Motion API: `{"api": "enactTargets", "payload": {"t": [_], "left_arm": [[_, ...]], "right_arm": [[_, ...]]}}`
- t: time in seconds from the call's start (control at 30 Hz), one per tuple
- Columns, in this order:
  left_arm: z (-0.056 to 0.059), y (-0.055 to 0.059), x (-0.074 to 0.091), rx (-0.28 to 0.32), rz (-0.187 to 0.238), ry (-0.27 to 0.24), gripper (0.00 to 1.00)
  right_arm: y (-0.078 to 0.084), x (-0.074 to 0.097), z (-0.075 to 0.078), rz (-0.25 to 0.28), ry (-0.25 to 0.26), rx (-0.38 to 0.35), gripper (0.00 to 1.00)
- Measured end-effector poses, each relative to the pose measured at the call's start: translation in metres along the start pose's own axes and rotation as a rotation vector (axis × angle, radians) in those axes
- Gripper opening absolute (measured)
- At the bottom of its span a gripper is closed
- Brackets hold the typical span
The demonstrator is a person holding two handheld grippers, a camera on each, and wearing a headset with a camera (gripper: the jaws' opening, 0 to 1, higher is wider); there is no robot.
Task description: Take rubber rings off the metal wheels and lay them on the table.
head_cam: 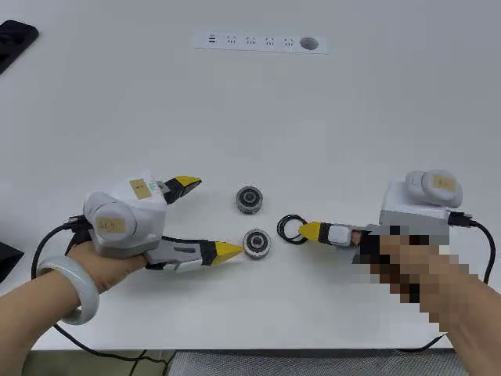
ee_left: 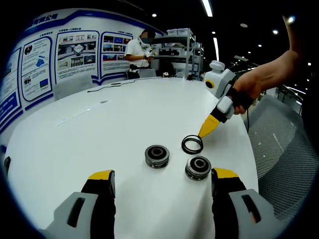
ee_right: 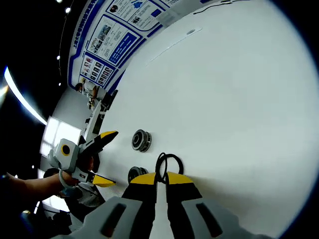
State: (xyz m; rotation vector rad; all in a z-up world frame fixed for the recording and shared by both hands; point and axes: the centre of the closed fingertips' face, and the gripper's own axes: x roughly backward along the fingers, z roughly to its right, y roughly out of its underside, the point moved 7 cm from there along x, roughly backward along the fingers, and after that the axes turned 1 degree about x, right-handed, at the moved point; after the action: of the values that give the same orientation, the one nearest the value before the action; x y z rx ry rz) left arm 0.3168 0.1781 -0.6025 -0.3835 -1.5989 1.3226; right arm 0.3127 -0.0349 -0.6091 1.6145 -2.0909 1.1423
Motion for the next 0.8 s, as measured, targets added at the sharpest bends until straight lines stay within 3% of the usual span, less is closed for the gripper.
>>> {"api": "enactTargets", "payload": {"t": [0.1, 0.2, 0.33, 0.5, 0.8], "left_arm": [[-0.001, 0.000, 0.001, 0.004, 0.004, 0.000, 0.80], [0.000, 0.001, 0.002, 0.009, 0.002, 0.002, 0.80], [0.002, 0.001, 0.006, 0.020, 0.007, -0.001, 0.80], [0.007, 0.002, 0.011, 0.040, 0.017, 0.002, 0.80], [0.014, 0.006, 0.020, 0.063, 0.018, -0.003, 0.79]], "right_arm": [[0.002, 0.001, -0.002, -0.023, 0.013, 0.070, 0.13], [0.003, 0.001, -0.002, -0.026, 0.013, 0.093, 0.21], [0.002, 0.004, -0.006, -0.016, -0.004, 0.141, 0.26], [-0.001, 0.009, -0.007, 0.013, -0.007, 0.295, 0.35], [0.002, 0.013, -0.007, 0.026, -0.010, 0.406, 0.47]]}}
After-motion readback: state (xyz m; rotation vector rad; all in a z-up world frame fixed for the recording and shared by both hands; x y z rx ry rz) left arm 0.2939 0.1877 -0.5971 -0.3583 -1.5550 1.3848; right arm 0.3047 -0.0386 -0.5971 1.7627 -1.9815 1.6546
